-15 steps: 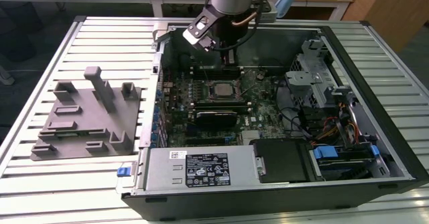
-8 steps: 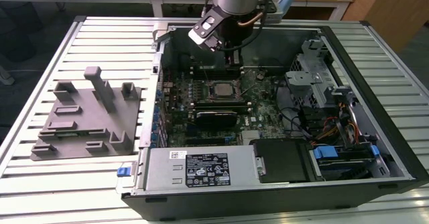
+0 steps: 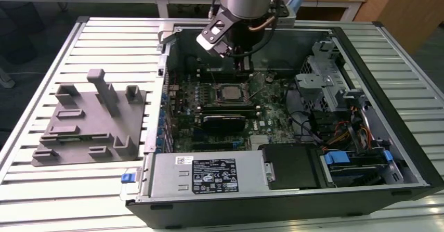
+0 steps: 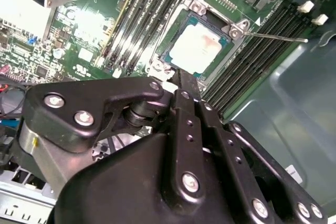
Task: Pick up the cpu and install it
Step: 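Close the cpu cover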
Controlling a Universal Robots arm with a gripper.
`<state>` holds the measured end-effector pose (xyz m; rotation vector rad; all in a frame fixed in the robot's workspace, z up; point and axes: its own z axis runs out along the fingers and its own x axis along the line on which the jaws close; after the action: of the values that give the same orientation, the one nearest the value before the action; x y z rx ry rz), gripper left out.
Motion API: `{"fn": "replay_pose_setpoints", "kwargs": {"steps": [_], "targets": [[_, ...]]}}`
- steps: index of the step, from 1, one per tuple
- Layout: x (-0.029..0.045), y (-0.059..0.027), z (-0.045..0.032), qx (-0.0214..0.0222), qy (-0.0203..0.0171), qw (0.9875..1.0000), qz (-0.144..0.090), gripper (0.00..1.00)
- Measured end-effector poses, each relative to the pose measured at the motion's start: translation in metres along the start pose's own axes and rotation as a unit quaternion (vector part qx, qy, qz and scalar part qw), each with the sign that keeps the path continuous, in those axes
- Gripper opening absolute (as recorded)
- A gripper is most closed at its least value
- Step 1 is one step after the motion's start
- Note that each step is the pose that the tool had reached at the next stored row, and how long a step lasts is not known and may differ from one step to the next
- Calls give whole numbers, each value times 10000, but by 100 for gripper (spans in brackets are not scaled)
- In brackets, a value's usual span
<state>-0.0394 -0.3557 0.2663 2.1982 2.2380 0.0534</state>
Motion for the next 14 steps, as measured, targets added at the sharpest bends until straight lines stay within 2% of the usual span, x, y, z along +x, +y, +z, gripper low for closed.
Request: {"fn": "replay_pose_setpoints", "kwargs": {"steps": [8,14], "targets": [[1,141,5,0,0,10000,-4,11],[67,228,14,1,-1,10000,-4,11]]}}
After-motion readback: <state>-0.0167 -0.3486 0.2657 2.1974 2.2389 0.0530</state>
